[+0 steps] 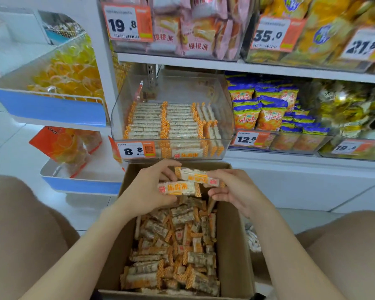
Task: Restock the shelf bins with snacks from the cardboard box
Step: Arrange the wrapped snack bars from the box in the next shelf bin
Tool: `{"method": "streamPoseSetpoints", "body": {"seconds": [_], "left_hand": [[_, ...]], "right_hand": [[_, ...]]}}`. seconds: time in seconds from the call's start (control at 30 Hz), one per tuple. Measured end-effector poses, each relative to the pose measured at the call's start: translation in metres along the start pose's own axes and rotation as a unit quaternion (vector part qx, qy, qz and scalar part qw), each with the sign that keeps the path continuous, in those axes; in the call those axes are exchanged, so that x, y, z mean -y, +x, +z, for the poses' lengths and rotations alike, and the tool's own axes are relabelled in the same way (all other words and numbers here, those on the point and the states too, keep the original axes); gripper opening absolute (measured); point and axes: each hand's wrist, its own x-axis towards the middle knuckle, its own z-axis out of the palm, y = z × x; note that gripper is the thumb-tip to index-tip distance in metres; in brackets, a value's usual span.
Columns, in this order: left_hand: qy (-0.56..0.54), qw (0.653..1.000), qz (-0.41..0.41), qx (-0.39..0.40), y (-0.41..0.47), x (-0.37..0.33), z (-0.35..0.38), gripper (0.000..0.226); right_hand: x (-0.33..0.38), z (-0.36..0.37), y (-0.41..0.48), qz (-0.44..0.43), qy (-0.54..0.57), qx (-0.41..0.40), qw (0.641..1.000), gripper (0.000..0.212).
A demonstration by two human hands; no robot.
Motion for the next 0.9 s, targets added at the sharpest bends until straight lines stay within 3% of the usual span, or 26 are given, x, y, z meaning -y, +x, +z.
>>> {"method": "streamPoseSetpoints", "body": {"seconds": [0.1,0.23,0.37,0.43,0.57,0.63,0.77,0.83,0.9], "left_hand": [[-0.009,1.000,0.011,-0.012,0.003,-0.009,-0.016,0.076],[-0.016,1.000,0.025,0.003,0.007,-0.016,-0.035,0.080],[-0.013,0.999,0.046,-0.005,0.017,-0.025,-0.052,0.083],[-0.012,0.998,0.069,-0.002,0.023,-0.034,-0.057,0.085],[0.022,0.994,0.106,-0.006,0.037,-0.054,-0.063,0.083],[0.062,0.991,0.117,-0.018,0.046,-0.061,-0.065,0.073],[0.112,0.987,0.104,-0.051,0.071,-0.068,-0.073,0.058],[0.115,0.985,0.091,-0.089,0.081,-0.070,-0.077,0.045],[0.095,0.980,0.076,-0.154,0.088,-0.070,-0.079,0.036]], "right_hand": [[0.010,0.003,-0.007,-0.060,-0.108,0.003,0.992,0.026],[0.018,0.003,-0.009,-0.158,-0.258,-0.001,0.953,0.052],[0.035,0.007,-0.014,-0.196,-0.294,0.064,0.933,0.032],[0.042,0.011,-0.016,-0.224,-0.313,0.093,0.918,0.046],[0.065,0.015,-0.019,-0.255,-0.326,0.123,0.902,0.096],[0.078,0.014,-0.015,-0.274,-0.332,0.104,0.896,0.082],[0.100,0.004,0.011,-0.327,-0.302,-0.031,0.895,0.025],[0.112,-0.001,0.022,-0.361,-0.302,-0.092,0.877,0.020],[0.123,-0.004,0.029,-0.384,-0.262,-0.151,0.872,0.031]]}}
